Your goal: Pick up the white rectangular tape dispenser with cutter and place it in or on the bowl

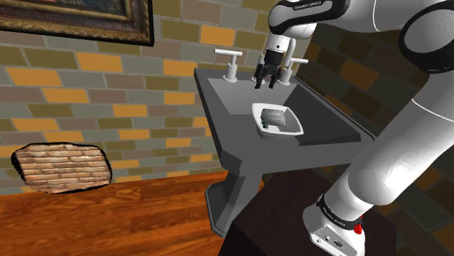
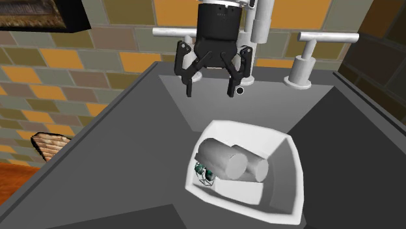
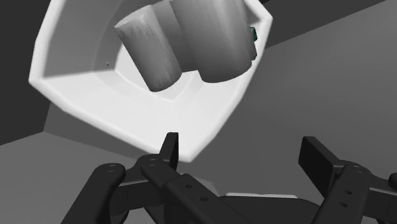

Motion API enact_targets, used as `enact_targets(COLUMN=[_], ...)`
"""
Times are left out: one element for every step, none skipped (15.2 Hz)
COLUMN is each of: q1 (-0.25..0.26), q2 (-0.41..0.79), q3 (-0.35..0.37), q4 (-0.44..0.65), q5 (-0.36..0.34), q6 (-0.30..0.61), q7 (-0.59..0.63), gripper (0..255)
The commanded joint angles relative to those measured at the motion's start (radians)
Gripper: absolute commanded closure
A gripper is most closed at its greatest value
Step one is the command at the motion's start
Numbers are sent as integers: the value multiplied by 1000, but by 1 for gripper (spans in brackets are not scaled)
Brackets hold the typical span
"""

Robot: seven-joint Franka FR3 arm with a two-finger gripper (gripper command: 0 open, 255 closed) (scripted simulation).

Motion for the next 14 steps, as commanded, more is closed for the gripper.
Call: enact_targets(q1=[-8, -7, -7, -6, -6, -6, -5, -6, -6, -6, -6, -7, -7, -7], q2=[-2, -2, -1, 0, 1, 2, 3, 3, 3, 3, 3, 3, 3, 3], q3=[-8, -8, -7, -6, -5, -4, -3, -3, -3, -3, -2, -2, -2, -2], q4=[-34, -47, -59, -72, -84, -96, -103, -103, -103, -103, -103, -103, -103, -103], q5=[20, 21, 22, 23, 24, 25, 25, 25, 25, 25, 25, 25, 25, 25], q6=[28, 42, 55, 68, 82, 95, 103, 103, 103, 103, 103, 103, 103, 103], q7=[-21, -22, -22, -23, -23, -24, -25, -24, -24, -25, -25, -25, -25, -25], gripper=[0, 0, 0, 0, 0, 0, 0, 0, 0, 0, 0, 0, 0, 0])
